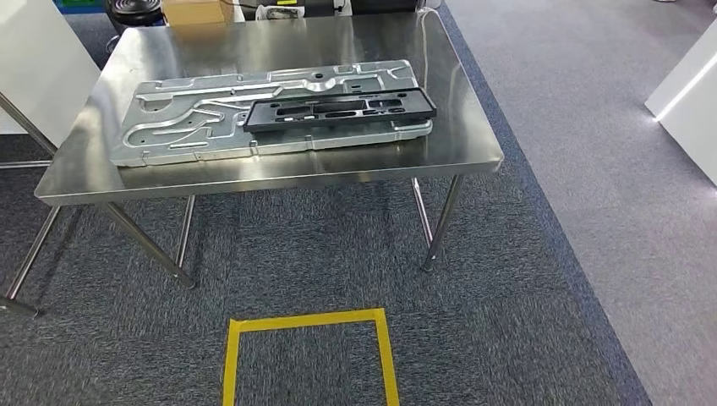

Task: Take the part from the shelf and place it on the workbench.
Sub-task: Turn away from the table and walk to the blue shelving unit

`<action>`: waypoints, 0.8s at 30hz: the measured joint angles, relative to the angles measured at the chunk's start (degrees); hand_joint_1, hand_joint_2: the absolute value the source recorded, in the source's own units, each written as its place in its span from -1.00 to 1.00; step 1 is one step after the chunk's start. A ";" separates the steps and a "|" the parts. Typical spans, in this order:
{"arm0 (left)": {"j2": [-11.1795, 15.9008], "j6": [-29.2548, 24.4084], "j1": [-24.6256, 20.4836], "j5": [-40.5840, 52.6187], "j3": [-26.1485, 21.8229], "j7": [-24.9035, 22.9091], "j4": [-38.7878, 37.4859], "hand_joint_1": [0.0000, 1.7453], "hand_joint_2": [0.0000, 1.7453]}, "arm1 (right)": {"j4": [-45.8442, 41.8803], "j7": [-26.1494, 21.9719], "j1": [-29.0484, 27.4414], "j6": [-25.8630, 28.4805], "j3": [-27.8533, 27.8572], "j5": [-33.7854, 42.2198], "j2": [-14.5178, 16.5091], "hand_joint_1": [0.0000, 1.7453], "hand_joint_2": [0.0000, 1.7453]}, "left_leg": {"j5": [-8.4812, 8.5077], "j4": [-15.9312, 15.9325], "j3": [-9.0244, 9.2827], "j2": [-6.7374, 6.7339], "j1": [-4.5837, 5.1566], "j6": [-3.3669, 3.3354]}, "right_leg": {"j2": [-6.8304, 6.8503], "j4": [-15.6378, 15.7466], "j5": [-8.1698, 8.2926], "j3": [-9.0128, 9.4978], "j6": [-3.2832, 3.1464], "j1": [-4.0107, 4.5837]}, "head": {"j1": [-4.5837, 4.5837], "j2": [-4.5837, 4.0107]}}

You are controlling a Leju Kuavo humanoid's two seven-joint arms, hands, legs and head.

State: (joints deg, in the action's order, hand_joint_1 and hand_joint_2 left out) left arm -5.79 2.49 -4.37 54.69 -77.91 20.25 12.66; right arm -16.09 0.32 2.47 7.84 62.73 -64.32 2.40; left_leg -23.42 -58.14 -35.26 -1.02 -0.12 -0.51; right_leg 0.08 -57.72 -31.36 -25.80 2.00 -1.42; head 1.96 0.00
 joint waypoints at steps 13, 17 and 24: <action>-0.09 0.03 0.08 0.27 0.17 -0.15 0.00 -1.00 -1.00 | 2.81 0.77 0.28 -2.92 0.10 -0.04 0.32 -1.00 -1.00 | -6.34 -6.64 5.94 0.50 -0.29 1.05 | 0.49 0.35 6.88 -8.88 -2.77 1.07 | -0.01 0.00; -0.07 0.03 -0.18 0.48 0.21 -0.19 0.00 -1.00 -1.00 | 3.01 0.70 0.22 -3.12 0.14 0.05 0.58 -1.00 -1.00 | -8.12 4.17 12.16 0.54 0.25 -0.31 | 0.65 0.57 9.23 -9.77 -1.50 1.20 | 0.00 0.00; -0.13 -0.04 0.01 0.90 0.59 -0.31 0.00 -1.00 -1.00 | 3.17 -1.19 -0.09 -3.64 0.35 0.22 0.65 -1.00 -1.00 | -3.23 4.17 6.41 0.06 0.09 -1.74 | 0.06 -15.28 -2.59 -13.79 -0.14 0.66 | -0.01 0.00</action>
State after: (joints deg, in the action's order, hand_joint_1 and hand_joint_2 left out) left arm -5.92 2.45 -4.36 55.59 -77.31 19.93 12.66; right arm -12.92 -0.87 2.38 4.20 63.08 -64.11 3.05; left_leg -26.64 -53.97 -28.86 -0.96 -0.03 -2.26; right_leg 0.14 -73.00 -33.95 -39.59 1.86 -0.77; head 1.95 0.00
